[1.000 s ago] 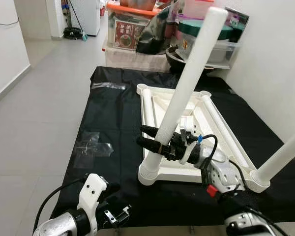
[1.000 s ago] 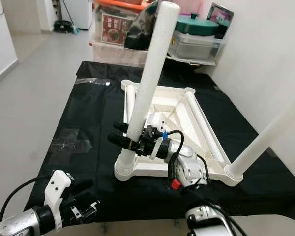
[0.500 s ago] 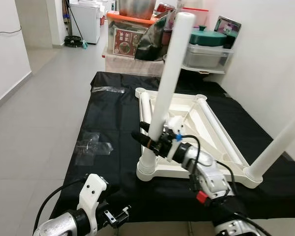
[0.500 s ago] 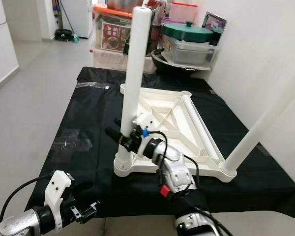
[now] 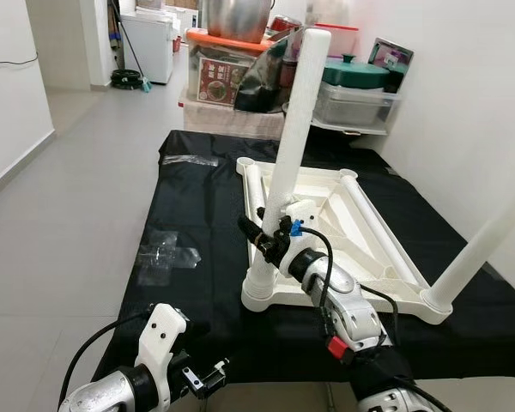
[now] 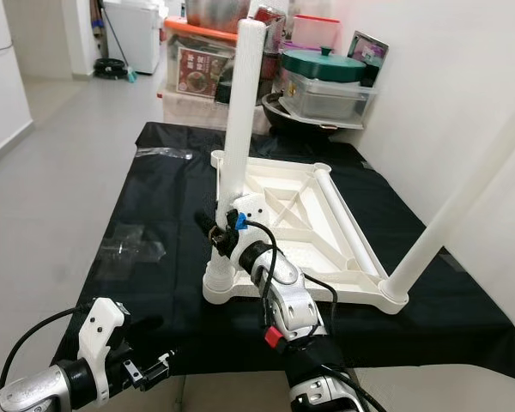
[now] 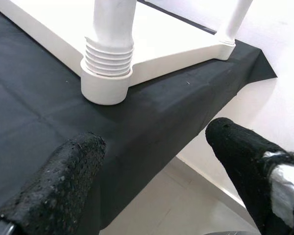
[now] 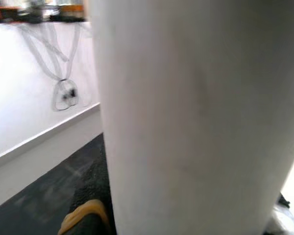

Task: Building children table

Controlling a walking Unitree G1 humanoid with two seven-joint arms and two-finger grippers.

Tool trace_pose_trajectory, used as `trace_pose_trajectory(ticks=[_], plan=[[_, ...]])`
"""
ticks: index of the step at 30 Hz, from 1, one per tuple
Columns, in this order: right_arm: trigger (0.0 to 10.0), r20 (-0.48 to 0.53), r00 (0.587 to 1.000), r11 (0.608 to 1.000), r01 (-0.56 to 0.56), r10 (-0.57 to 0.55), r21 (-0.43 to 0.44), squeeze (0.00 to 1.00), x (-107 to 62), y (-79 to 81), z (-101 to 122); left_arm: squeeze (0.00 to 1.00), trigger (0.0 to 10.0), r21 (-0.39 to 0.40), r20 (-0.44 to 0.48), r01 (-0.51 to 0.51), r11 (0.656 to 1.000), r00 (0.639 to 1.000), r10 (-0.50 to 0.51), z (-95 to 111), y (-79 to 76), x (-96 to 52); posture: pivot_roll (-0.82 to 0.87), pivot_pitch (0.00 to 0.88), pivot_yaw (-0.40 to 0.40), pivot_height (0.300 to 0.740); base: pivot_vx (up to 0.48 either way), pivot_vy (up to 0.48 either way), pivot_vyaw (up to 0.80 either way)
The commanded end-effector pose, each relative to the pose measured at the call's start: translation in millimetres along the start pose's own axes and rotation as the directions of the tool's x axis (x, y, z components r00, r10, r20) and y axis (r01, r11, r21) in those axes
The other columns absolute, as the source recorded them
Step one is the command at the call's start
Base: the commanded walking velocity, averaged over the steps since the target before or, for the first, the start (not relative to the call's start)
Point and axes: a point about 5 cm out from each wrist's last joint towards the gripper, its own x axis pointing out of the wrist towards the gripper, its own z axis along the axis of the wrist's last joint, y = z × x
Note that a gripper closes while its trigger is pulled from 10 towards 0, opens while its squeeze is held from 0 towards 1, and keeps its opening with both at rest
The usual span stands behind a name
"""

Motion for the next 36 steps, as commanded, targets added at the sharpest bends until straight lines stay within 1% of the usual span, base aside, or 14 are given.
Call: trace_pose_trajectory(ticks=[1,2,4,8,9,14,15,16,17,18,19,22,28,36], plan=[[0.0,-0.224,0.961,0.986,0.168,-0.160,0.016,0.00,-19.0,-21.6,-47,0.00,10.0,0.000,-0.004,-0.002,1.000,1.000,0.002,-2,-0.6,1.3,0.09,0.000,-0.149,0.740,0.000,0.000,0.00],[0.0,-0.214,0.953,0.975,0.222,-0.213,0.022,0.00,-19.3,-23.9,-45,0.00,10.0,0.000,-0.004,-0.002,1.000,1.000,0.002,-2,-0.3,1.3,0.09,0.000,-0.148,0.740,0.000,0.000,0.00],[0.0,-0.214,0.953,0.975,0.222,-0.213,0.022,0.00,-19.3,-23.9,-45,0.00,10.0,0.000,-0.004,-0.002,1.000,1.000,0.002,-2,-0.3,1.3,0.09,0.000,-0.148,0.740,0.000,0.000,0.00],[0.0,-0.168,0.902,0.914,0.406,-0.397,0.022,0.00,-21.9,-38.5,-38,0.00,10.0,0.003,-0.005,-0.002,1.000,1.000,0.002,-1,0.7,1.4,0.09,0.000,-0.147,0.740,0.000,0.000,0.00],[0.0,-0.168,0.902,0.914,0.406,-0.397,0.022,0.00,-21.9,-38.5,-38,0.00,10.0,0.003,-0.005,-0.002,1.000,1.000,0.002,-1,0.7,1.4,0.09,0.000,-0.147,0.740,0.000,0.000,0.00],[0.0,-0.147,0.862,0.870,0.492,-0.484,0.023,0.00,-23.9,-46.0,-34,0.00,10.0,0.004,-0.005,-0.002,1.000,1.000,0.002,-1,1.2,1.6,0.09,0.000,-0.144,0.740,0.000,0.000,0.00],[0.0,-0.143,0.839,0.846,0.533,-0.524,0.026,0.00,-25.2,-49.4,-33,0.00,10.0,0.005,-0.004,-0.002,1.000,1.000,0.002,-1,1.4,1.8,0.09,0.000,-0.143,0.740,0.000,0.000,0.00],[0.0,-0.143,0.839,0.846,0.533,-0.524,0.026,0.00,-25.2,-49.4,-33,0.00,10.0,0.005,-0.004,-0.002,1.000,1.000,0.002,-1,1.4,1.8,0.09,0.000,-0.143,0.740,0.000,0.000,0.00],[0.0,-0.137,0.813,0.818,0.575,-0.566,0.032,0.00,-26.9,-53.1,-32,0.00,10.0,0.006,-0.004,-0.001,1.000,1.000,0.001,0,1.5,2.0,0.09,0.000,-0.143,0.740,0.000,0.000,0.00],[0.0,-0.137,0.813,0.818,0.575,-0.566,0.032,0.00,-26.9,-53.1,-32,0.00,10.0,0.006,-0.004,-0.001,1.000,1.000,0.001,0,1.5,2.0,0.09,0.000,-0.143,0.740,0.000,0.000,0.00],[0.0,-0.133,0.795,0.799,0.601,-0.592,0.036,0.00,-28.0,-55.1,-31,0.00,10.0,0.007,-0.005,-0.001,1.000,1.000,0.001,0,1.7,1.9,0.09,0.000,-0.140,0.740,0.000,0.000,0.00],[0.0,-0.126,0.775,0.778,0.627,-0.619,0.037,0.00,-28.9,-55.8,-29,0.00,10.0,0.007,-0.006,0.000,1.000,1.000,0.000,0,2.0,1.9,0.09,0.000,-0.140,0.740,0.000,0.000,0.00],[0.0,-0.102,0.771,0.772,0.634,-0.628,0.039,0.00,-27.1,-53.7,-24,0.00,10.0,0.008,-0.009,0.002,1.000,1.000,-0.002,-1,2.2,2.3,0.09,0.000,-0.139,0.740,0.000,0.000,0.00],[0.0,-0.030,0.799,0.798,0.601,-0.600,0.053,0.00,-21.7,-47.4,-8,0.00,10.0,0.007,-0.012,0.002,1.000,1.000,-0.002,-1,2.3,3.1,0.09,0.000,-0.140,0.740,0.000,0.000,0.00]])
